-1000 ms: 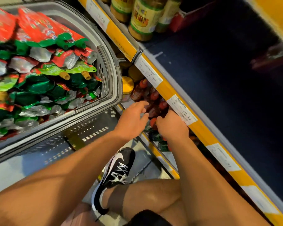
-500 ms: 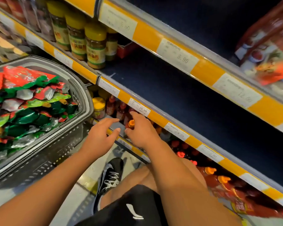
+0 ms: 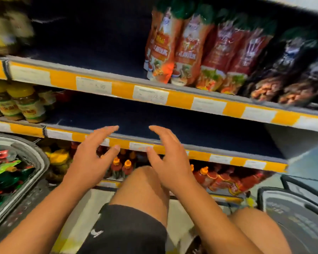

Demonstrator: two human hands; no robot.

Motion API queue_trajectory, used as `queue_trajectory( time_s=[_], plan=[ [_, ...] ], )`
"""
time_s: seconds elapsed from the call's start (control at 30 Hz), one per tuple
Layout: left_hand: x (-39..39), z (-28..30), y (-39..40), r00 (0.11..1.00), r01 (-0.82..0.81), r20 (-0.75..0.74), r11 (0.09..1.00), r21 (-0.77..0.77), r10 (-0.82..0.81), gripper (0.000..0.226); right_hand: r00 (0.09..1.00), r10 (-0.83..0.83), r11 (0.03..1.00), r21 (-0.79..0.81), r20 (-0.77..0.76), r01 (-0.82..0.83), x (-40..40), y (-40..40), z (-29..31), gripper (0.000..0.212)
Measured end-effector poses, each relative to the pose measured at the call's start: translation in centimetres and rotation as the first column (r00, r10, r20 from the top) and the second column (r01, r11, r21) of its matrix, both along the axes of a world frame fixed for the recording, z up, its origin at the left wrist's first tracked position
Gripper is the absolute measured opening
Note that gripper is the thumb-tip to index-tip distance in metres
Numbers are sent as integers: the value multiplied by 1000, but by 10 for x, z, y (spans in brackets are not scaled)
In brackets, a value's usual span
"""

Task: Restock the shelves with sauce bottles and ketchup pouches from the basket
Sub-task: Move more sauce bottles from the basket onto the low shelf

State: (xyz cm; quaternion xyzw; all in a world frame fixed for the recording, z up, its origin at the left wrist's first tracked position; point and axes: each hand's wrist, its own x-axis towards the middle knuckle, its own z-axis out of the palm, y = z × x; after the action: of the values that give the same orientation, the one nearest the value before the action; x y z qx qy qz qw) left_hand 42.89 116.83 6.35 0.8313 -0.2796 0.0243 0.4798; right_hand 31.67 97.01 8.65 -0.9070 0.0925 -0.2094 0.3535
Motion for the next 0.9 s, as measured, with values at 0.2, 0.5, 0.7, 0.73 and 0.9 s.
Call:
queue_trajectory(
  time_s=[0.2, 0.5, 0.7, 0.73, 0.9],
  plan=[
    [-53, 56, -84, 947, 309, 96, 951, -15, -306, 47, 947, -280, 959, 95, 156, 268, -118, -80, 29, 48],
    [-192, 56, -235, 622, 748, 124, 634, 199, -773, 45, 680, -718, 695, 202, 145, 690, -313, -150, -16, 50],
    [-292, 11, -298, 366, 870, 21, 349, 349, -931, 46, 512, -858, 501, 147, -43, 853, -420, -153, -68, 54],
    [-307, 4, -306, 335, 877, -7, 309, 367, -942, 46, 492, -867, 480, 136, -77, 867, -434, -151, -75, 55],
    [-368, -30, -341, 242, 905, -191, 150, 399, -951, 49, 405, -863, 404, 71, -301, 912, -485, -149, -104, 61]
  ],
)
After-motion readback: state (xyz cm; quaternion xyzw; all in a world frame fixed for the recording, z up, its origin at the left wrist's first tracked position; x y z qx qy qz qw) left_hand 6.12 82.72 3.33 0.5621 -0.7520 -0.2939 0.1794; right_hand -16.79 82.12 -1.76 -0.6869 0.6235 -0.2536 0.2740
